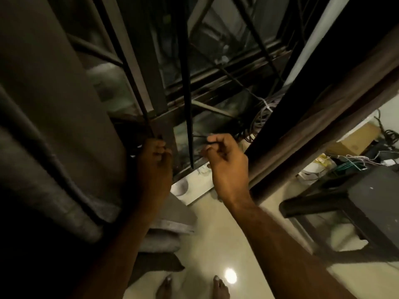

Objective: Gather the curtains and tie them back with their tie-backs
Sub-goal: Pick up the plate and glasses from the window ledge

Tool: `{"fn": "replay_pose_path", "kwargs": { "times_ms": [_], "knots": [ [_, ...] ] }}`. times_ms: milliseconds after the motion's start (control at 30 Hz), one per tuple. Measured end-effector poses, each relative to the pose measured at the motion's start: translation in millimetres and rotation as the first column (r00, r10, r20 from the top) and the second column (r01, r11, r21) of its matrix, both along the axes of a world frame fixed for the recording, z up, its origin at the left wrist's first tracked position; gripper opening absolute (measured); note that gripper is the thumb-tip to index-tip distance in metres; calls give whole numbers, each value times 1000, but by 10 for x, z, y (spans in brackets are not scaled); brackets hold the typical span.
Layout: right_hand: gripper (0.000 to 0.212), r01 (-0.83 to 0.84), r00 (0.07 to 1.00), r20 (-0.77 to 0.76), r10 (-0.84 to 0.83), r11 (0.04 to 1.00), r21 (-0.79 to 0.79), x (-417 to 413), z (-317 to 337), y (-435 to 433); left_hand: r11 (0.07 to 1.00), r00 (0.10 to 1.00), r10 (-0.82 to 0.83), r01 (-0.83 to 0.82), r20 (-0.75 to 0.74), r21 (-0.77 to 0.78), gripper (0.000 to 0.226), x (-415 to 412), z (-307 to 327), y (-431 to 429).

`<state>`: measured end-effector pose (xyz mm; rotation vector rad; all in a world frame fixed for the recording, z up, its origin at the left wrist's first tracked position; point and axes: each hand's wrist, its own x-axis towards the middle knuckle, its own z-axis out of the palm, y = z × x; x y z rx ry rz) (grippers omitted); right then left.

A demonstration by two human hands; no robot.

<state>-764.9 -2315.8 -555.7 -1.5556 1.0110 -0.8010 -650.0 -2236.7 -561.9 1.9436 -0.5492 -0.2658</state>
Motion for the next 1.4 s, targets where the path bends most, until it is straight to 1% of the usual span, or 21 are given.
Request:
{"fn": "replay_pose_path", "kwargs": {
  "times_ms": [67,200,333,533,600,700,767,800,867,933,1000,1067,1233,1333,1400],
  "knots": [
    [20,-34,999,-39,36,998,52,79,-382,36,999,998,35,-35,-43,12,14,57,-354,59],
    [15,-71,988,-129,84,992,105,266,-1227,21,993,993,101,-97,-55,73,17,239,-1118,169],
    [13,-83,974,-199,113,985,153,423,-2091,-44,982,992,120,-112,-42,154,18,348,-1941,279],
    [8,-98,928,-335,163,974,204,701,-3197,-97,964,988,119,-91,-97,251,22,378,-2913,259],
    [13,-115,897,-399,192,971,210,775,-3479,-129,951,987,124,-89,-104,296,24,406,-3179,232],
    [39,-97,841,-502,201,969,226,884,-3820,-208,919,966,179,-96,-188,382,29,496,-3462,166],
    [49,-103,809,-544,222,965,241,947,-3975,-244,893,951,199,-76,-236,444,32,548,-3613,141],
    [51,-115,800,-550,239,961,251,966,-4021,-255,891,942,210,-74,-261,448,32,567,-3669,129],
    [49,-158,788,-547,283,951,265,1003,-4071,-263,898,916,233,-74,-327,434,31,605,-3780,97],
    [44,-204,775,-553,306,949,239,1035,-4114,-272,901,876,265,-76,-403,427,33,648,-3880,38],
    [39,-226,757,-573,314,949,222,1069,-4166,-285,893,854,258,-33,-452,448,35,683,-3974,-35],
    [37,-241,740,-583,334,942,234,1096,-4220,-299,876,861,232,17,-453,482,38,730,-4084,-83],
    [32,-284,715,-594,369,929,236,1092,-4320,-312,888,848,226,24,-480,460,37,753,-4229,-158],
    [28,-277,709,-617,342,939,203,980,-4303,-323,899,895,167,34,-413,436,34,691,-4240,-137],
    [27,-250,705,-635,315,949,192,833,-4200,-343,894,921,113,70,-373,443,32,598,-4149,-134]
  ]
}}
